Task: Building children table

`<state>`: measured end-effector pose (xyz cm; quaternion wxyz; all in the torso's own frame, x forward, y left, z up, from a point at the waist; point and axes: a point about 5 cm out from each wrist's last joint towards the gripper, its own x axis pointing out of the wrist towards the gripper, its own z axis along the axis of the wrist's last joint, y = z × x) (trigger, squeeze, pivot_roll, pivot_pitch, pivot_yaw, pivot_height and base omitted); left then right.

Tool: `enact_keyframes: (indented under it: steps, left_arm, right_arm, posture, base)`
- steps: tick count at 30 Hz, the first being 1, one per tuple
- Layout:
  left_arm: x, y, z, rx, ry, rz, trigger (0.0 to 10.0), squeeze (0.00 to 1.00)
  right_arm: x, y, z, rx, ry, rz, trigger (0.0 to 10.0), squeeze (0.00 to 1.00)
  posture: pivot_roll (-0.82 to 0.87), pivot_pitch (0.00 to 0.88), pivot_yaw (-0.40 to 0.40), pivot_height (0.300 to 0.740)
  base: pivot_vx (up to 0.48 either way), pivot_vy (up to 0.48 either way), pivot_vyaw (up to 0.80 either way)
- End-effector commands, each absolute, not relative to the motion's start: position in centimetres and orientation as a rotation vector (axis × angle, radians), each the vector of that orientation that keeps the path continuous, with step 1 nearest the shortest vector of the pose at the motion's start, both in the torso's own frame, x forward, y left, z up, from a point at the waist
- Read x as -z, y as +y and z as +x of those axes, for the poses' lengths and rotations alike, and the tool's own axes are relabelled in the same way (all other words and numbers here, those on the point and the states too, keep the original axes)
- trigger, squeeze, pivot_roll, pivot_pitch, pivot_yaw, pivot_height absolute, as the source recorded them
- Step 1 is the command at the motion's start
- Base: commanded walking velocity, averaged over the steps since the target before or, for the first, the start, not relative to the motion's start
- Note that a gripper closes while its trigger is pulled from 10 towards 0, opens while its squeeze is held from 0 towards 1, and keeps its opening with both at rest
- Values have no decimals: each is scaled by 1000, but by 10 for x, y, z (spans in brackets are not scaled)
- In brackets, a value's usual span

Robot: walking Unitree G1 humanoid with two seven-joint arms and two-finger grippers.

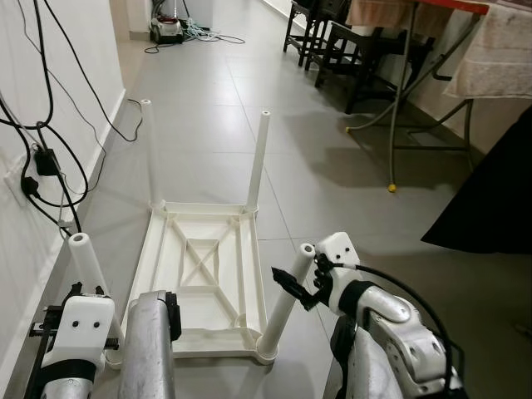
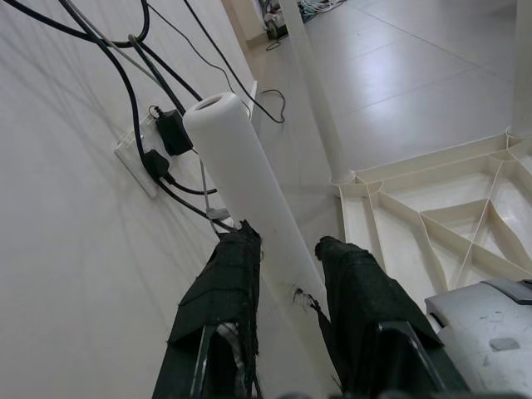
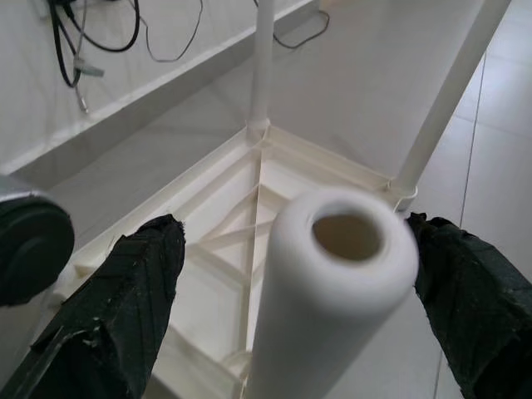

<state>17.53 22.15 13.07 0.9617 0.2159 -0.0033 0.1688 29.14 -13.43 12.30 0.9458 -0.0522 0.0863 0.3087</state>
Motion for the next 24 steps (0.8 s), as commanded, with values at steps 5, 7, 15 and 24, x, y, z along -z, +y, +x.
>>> enact_keyframes:
  steps: [5, 7, 15, 24]
  left_arm:
    - [-129, 217, 177, -329, -6, 438, 10000, 0]
    - [-129, 217, 178, -327, -7, 437, 10000, 0]
    - [-131, 215, 182, -315, -18, 440, 10000, 0]
    - [-128, 211, 183, -309, -12, 437, 10000, 0]
  right_arm:
    - [-119, -137, 300, -580, 159, -47, 10000, 0]
    - [-120, -136, 301, -577, 149, -32, 10000, 0]
    - [-121, -127, 312, -563, 115, 46, 10000, 0]
    - [-122, -140, 324, -459, 110, -13, 10000, 0]
  posture:
    - [119, 0, -117, 300]
    - [119, 0, -117, 300]
    - [123, 0, -114, 300]
    - [120, 0, -114, 300]
  base:
    - [0, 0, 0]
    - [0, 0, 0]
    - [0, 0, 0]
    - [0, 0, 0]
